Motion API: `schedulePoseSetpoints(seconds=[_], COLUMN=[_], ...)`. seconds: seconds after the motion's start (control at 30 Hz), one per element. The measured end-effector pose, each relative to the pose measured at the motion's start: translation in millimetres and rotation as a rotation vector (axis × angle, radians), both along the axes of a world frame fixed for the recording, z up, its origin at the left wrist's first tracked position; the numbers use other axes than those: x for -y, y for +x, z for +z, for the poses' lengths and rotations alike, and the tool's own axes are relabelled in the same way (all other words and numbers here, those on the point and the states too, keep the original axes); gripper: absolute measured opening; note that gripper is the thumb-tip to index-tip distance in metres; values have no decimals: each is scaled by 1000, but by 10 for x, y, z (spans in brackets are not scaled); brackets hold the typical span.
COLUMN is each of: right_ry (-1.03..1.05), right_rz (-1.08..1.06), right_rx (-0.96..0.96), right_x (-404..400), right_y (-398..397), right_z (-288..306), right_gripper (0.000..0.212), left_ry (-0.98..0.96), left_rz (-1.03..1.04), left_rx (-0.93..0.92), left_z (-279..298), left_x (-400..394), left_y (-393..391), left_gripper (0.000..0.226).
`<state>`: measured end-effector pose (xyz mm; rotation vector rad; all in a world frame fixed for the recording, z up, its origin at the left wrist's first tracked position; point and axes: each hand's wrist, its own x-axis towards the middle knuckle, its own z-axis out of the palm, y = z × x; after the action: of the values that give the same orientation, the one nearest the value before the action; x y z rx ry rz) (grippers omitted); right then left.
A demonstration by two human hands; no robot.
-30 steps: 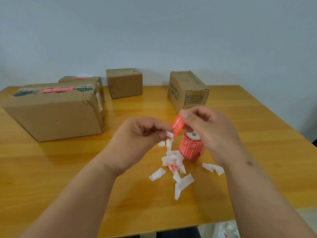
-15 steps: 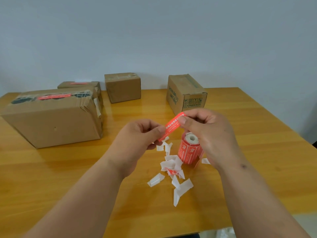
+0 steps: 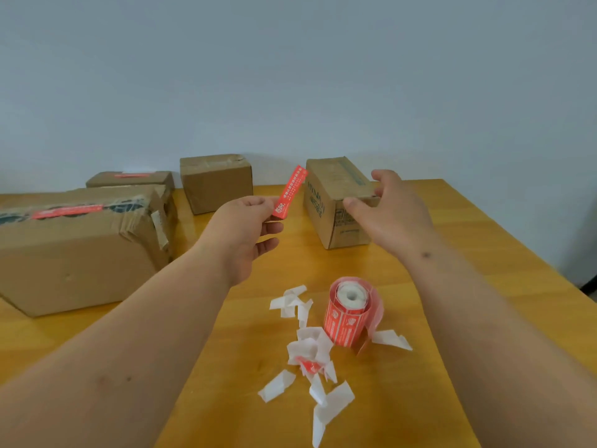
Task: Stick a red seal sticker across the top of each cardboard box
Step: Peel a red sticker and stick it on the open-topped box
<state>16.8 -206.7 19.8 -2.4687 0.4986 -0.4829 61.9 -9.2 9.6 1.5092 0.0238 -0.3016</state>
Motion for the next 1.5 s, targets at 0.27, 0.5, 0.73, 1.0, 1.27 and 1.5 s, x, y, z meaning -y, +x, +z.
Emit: schedulePoseSetpoints(seconds=[0.27,0.5,0.73,1.0,1.27,1.5], right_ry=[-181,14,89,139,404,234], right_rz=[-166,-127,259,549,811,864], right_rx=[-331,-167,-20,-152,-407,-615], right_x=[193,48,-258,-807,-1295,-1458], right_y=[746,697,310,-254,-502,-473], right_z=[-260,-363,-30,260,119,157], right_gripper=[103,86,87,101,101,91], left_ry=[-24,-4,128,435,374,427], left_rz=[-62,-5,174,294,67,-70], left_rx=[-132,-122,222,582,316,294], left_z=[-154,-195,168,652,475,305], left_x=[183,77,-179,-770,-1449,-1714], left_y=[338,342,100,-392,-620,-661], left_gripper=[19,18,8,16,17,13])
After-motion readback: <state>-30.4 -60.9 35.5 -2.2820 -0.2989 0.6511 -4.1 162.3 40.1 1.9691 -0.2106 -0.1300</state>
